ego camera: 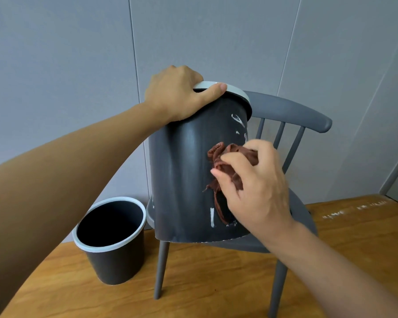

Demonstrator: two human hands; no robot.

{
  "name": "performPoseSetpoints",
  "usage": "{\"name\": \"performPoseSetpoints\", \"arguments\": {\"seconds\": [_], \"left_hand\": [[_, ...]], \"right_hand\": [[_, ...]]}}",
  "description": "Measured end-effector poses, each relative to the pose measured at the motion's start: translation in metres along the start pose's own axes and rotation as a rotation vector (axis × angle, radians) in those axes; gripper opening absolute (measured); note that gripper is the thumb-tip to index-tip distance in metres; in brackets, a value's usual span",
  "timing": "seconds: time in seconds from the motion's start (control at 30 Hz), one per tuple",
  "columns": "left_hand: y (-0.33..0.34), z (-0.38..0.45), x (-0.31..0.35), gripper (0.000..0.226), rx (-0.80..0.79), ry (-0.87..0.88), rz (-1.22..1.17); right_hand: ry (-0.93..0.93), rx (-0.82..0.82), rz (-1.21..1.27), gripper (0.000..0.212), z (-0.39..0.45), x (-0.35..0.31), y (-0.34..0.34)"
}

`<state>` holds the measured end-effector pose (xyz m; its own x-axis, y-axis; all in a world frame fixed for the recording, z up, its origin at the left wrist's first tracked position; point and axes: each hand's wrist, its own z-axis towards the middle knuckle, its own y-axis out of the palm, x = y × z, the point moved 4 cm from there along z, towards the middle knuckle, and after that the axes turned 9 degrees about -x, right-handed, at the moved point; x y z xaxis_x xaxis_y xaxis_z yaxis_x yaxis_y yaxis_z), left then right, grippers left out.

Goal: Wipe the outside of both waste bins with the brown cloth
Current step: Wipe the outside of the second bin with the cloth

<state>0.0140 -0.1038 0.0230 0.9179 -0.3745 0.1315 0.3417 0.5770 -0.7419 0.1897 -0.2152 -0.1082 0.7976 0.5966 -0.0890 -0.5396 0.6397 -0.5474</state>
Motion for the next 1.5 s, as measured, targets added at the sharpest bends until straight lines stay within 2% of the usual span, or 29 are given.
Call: {"name": "performPoseSetpoints", "arguments": {"seconds": [0.13,0.27,0.47,0.53,0.63,0.7,0.83,0.9,0.97,1.03,1.1,1.17,1.3,1.33,1.43,1.5], "left_hand": [[0.002,0.001,0.002,0.073,0.006,0.011,0.005],[0.001,0.002,0.008,0.073,0.014,0.047,0.02],[0.0,-0.001,0.009,0.072,-0.001,0.045,0.016],[-0.001,-0.002,0.011,0.073,0.003,0.056,0.025],[-0.002,-0.002,0.014,0.074,0.006,0.064,0.029],[-0.002,-0.001,0.012,0.074,0.002,0.049,0.029],[-0.001,-0.002,0.005,0.072,-0.005,0.032,0.013],[-0.001,-0.002,0.007,0.072,-0.005,0.049,0.021],[-0.002,-0.003,0.011,0.073,-0.004,0.058,0.032],[-0.003,-0.003,0.014,0.073,-0.009,0.054,0.041],[-0.003,-0.003,0.013,0.072,-0.013,0.038,0.046],[-0.003,-0.004,0.01,0.072,-0.012,0.024,0.03],[-0.003,-0.005,0.008,0.071,-0.005,0.026,0.015],[-0.003,-0.005,0.01,0.071,-0.003,0.029,0.022],[-0.003,-0.005,0.015,0.072,-0.009,0.04,0.031],[-0.003,-0.004,0.015,0.072,-0.01,0.037,0.034]], "right_hand": [[-0.027,-0.075,0.038,0.039,-0.016,-0.001,0.001],[-0.056,-0.104,0.058,0.03,-0.011,0.002,-0.006],[-0.274,-0.392,0.09,0.02,-0.038,-0.011,-0.011],[-0.227,-0.35,0.11,0.019,-0.021,-0.005,-0.016],[-0.03,-0.163,0.172,0.025,0.011,0.011,-0.019],[-0.027,-0.164,0.197,0.026,0.008,0.012,-0.015],[-0.244,-0.465,0.23,0.021,-0.043,-0.006,-0.014],[-0.31,-0.546,0.211,0.021,-0.049,-0.007,-0.017],[-0.256,-0.467,0.224,0.022,-0.033,-0.002,-0.02],[-0.122,-0.303,0.237,0.025,-0.01,0.007,-0.021],[-0.055,-0.237,0.247,0.027,-0.005,0.009,-0.018],[-0.121,-0.31,0.256,0.027,-0.025,0.0,-0.014],[-0.318,-0.596,0.217,0.023,-0.058,-0.02,-0.018],[-0.314,-0.586,0.214,0.023,-0.051,-0.018,-0.02],[-0.146,-0.364,0.24,0.029,-0.018,-0.003,-0.022],[-0.091,-0.295,0.252,0.031,-0.013,0.0,-0.02]]}}
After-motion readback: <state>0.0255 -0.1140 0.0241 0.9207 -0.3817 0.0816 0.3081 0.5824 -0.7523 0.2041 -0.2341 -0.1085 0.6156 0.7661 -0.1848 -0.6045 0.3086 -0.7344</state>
